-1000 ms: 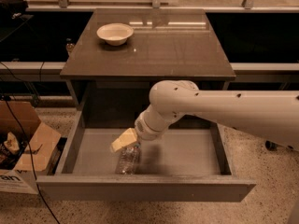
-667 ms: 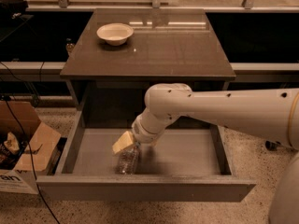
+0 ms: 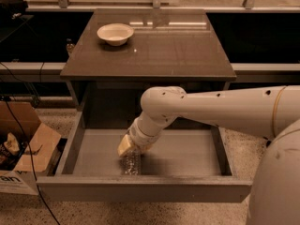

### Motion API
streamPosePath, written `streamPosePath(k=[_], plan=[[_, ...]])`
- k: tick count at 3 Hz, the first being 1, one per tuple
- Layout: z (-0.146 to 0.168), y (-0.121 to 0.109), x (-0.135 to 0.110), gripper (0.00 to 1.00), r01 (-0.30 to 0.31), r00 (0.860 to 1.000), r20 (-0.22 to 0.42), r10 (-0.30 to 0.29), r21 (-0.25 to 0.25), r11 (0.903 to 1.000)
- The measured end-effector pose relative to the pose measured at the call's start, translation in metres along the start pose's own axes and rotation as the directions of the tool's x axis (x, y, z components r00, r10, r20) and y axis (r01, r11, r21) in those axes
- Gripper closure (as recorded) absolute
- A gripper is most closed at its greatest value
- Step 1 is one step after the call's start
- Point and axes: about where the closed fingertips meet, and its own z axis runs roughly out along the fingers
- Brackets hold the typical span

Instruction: Pick water bottle from top drawer and place on counter

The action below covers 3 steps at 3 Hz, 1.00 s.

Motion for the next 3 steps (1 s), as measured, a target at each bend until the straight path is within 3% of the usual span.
streamPosePath(k=[1,2,3], plan=[[-0.013,0.002,-0.006,0.89,-0.013,0.999,0.041,0.014,-0.034,0.9993],[-0.048,-0.002,-0.013,1.0,0.002,0.992,0.129,0.009,-0.085,0.9964],[-0.104,-0.007,-0.011,1.0,0.062,0.972,0.232,-0.033,-0.119,0.991]])
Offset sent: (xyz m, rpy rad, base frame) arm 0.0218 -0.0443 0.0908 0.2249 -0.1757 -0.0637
